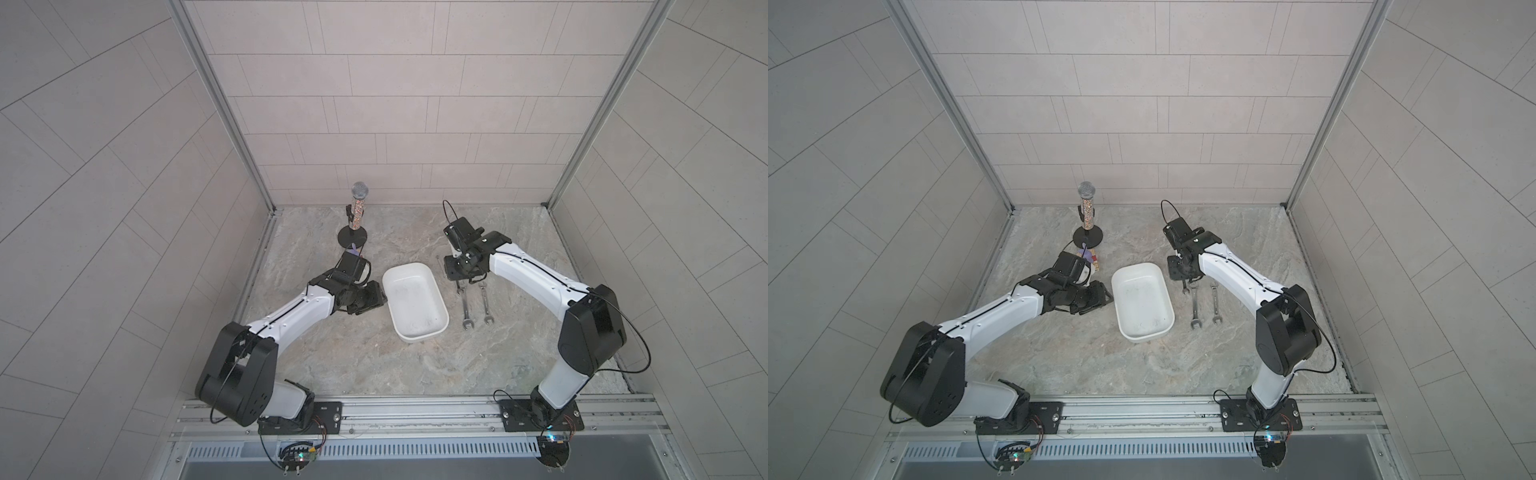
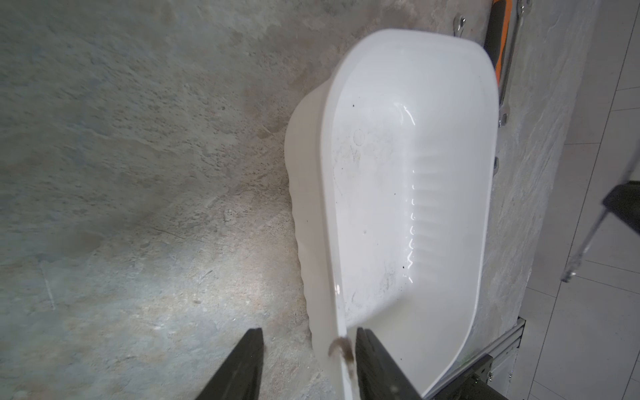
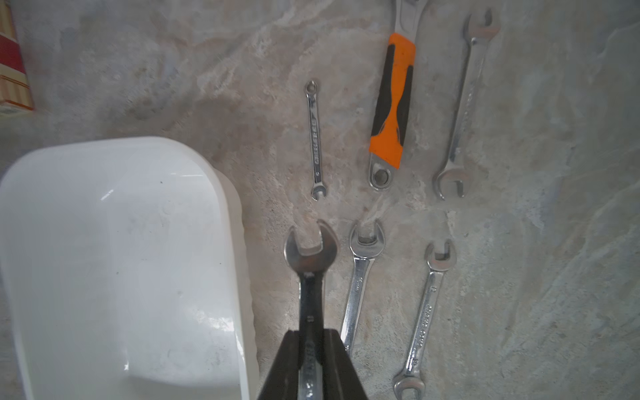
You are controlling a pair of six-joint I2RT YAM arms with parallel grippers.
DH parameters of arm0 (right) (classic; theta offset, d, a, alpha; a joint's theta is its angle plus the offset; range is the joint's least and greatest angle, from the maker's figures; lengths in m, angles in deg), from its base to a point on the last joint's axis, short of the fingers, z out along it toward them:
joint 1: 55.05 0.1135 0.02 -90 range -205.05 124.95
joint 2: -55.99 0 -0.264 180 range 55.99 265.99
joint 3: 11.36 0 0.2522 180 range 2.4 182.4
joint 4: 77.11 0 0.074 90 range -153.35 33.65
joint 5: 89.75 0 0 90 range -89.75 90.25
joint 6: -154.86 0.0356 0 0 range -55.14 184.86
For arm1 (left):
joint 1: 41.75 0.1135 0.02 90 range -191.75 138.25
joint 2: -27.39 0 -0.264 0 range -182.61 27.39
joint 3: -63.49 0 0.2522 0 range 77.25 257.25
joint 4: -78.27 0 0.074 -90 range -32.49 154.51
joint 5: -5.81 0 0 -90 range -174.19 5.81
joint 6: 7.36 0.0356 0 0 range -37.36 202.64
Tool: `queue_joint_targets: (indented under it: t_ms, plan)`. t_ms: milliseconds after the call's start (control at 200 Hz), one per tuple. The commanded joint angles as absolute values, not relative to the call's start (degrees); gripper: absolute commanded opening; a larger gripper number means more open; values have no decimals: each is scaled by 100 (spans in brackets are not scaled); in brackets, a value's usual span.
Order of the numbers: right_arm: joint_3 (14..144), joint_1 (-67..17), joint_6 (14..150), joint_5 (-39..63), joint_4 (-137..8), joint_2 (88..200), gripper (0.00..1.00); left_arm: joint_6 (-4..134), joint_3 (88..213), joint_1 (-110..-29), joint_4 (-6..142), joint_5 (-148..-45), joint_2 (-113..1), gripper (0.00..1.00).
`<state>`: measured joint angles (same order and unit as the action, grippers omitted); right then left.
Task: Take out the wrench from the storage box
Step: Place the wrench at the center of the board, then reset both arms
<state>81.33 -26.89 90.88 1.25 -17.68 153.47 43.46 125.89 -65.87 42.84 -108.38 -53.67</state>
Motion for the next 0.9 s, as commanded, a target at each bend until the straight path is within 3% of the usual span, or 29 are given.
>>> queue_joint_targets:
  t_ms: [0, 335, 565, 705, 845, 895]
  plan:
    - [7584, -2609, 9221, 421, -2195, 15375, 16, 4326, 12525, -6557, 4263, -10749, -5256, 50]
    - [6895, -2617, 9459, 645, -3093, 15922, 17, 4300, 12501, -6535, 4315, -10749, -5254, 50]
    - [6927, -2671, 9497, 746, -3171, 16061, 27, 4345, 12482, -6525, 4324, -10702, -5166, 53]
    - [7083, -2725, 9367, 613, -2793, 15535, 39, 4686, 12501, -6541, 4231, -10186, -4757, 66]
    - [6965, -2997, 9139, 85, -2657, 14279, 47, 5259, 12377, -6549, 4359, -8959, -3593, 99]
    - [6776, -3214, 9035, -161, -2808, 13763, 48, 5401, 12082, -6545, 4768, -8238, -3030, 100]
